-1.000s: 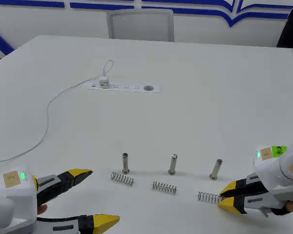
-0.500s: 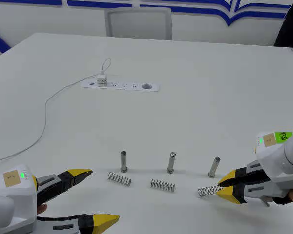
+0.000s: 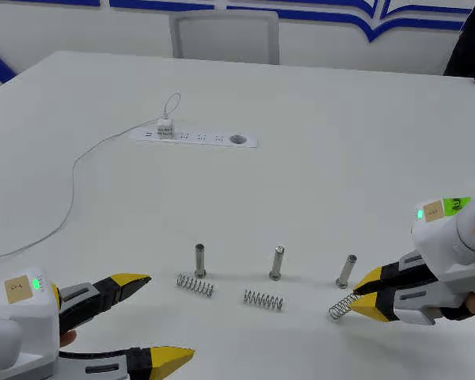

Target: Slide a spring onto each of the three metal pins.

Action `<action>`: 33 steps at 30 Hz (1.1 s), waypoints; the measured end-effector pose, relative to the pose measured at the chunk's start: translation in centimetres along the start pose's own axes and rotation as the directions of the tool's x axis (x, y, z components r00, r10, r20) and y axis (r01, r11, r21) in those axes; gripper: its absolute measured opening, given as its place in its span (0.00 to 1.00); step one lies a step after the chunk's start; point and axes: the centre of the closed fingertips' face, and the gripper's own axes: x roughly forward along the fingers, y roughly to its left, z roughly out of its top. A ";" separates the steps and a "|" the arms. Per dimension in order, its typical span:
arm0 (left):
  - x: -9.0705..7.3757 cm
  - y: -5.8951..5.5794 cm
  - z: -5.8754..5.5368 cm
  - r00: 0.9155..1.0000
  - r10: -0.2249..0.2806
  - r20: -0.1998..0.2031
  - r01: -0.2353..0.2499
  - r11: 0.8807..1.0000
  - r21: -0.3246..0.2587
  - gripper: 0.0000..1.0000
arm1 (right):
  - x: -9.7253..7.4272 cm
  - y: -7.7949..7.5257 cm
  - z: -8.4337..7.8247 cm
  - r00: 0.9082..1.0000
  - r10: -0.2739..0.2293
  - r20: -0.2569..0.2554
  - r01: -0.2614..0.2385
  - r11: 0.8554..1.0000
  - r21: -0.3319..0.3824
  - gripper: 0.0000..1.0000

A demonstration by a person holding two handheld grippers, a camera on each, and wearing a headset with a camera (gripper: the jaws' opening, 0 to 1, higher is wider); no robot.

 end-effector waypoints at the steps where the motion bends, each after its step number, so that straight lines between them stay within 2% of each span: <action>1: 0.0 0.0 0.0 1.000 0.000 0.000 0.000 1.000 0.000 0.70 | 0.0 0.0 0.0 1.000 0.000 -0.002 0.000 1.000 0.003 0.12; 10: 0.0 0.0 0.0 1.000 -0.002 0.001 0.002 1.000 0.000 0.70 | -0.4 -0.1 0.4 1.000 -0.005 -0.014 0.005 1.000 0.004 0.12; 19: 0.0 0.0 0.0 1.000 -0.001 0.003 0.001 1.000 -0.001 0.70 | -2.1 -0.6 1.6 1.000 -0.018 -0.026 0.019 0.999 0.026 0.12; 26: -0.1 0.0 0.1 1.000 0.002 0.009 -0.001 1.000 -0.002 0.70 | -3.8 -1.2 3.0 0.998 -0.040 -0.048 0.039 0.999 -0.018 0.12; 33: -0.2 0.2 0.1 1.000 0.006 0.011 -0.006 1.000 -0.004 0.70 | -5.1 -2.3 4.0 0.995 -0.061 -0.078 0.058 0.997 -0.050 0.12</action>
